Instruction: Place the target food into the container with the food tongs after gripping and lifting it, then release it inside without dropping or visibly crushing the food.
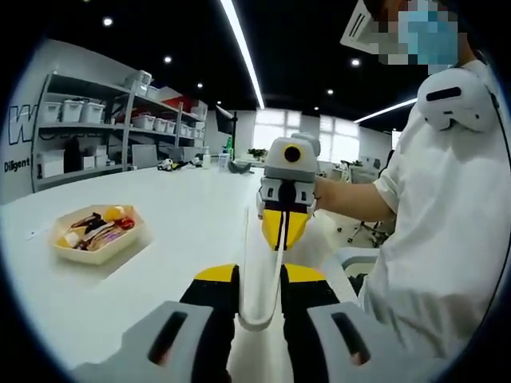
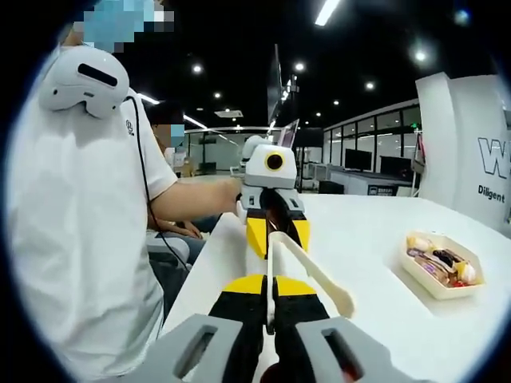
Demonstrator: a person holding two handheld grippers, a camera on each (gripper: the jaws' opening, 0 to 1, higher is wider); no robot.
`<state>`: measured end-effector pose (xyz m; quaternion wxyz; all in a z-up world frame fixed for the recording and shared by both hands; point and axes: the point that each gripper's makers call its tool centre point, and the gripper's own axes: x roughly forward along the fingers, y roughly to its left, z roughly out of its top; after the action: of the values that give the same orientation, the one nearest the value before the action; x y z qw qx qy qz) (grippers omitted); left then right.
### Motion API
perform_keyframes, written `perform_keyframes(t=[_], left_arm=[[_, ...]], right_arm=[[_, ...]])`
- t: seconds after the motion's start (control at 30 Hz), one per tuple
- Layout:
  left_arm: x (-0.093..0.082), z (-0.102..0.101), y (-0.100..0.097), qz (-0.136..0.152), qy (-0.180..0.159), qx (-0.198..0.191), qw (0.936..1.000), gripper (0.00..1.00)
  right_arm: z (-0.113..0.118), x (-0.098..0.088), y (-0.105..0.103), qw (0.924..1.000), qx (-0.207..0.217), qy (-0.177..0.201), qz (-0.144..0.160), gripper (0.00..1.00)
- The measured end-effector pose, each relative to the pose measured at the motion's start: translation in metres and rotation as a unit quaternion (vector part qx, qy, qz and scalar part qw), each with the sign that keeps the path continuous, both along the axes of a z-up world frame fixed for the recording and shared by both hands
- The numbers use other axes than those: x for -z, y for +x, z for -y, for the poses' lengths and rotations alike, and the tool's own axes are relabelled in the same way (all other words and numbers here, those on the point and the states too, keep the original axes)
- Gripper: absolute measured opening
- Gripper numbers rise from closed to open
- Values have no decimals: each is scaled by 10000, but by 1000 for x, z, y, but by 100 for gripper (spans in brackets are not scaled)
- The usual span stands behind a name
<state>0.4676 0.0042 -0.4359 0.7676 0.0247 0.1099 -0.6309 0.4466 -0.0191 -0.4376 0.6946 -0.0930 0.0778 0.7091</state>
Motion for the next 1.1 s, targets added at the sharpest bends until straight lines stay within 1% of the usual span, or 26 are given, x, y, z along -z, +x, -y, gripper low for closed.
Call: perform_keyframes(t=[0.9, 1.1], left_arm=[[8, -3, 16, -64, 114, -114, 9998, 20], [12, -3, 21, -133, 141, -157, 9997, 20]], right_arm=[[0, 9, 16, 9999, 23, 15, -102, 0], [0, 11, 19, 9999, 47, 3, -125, 0]])
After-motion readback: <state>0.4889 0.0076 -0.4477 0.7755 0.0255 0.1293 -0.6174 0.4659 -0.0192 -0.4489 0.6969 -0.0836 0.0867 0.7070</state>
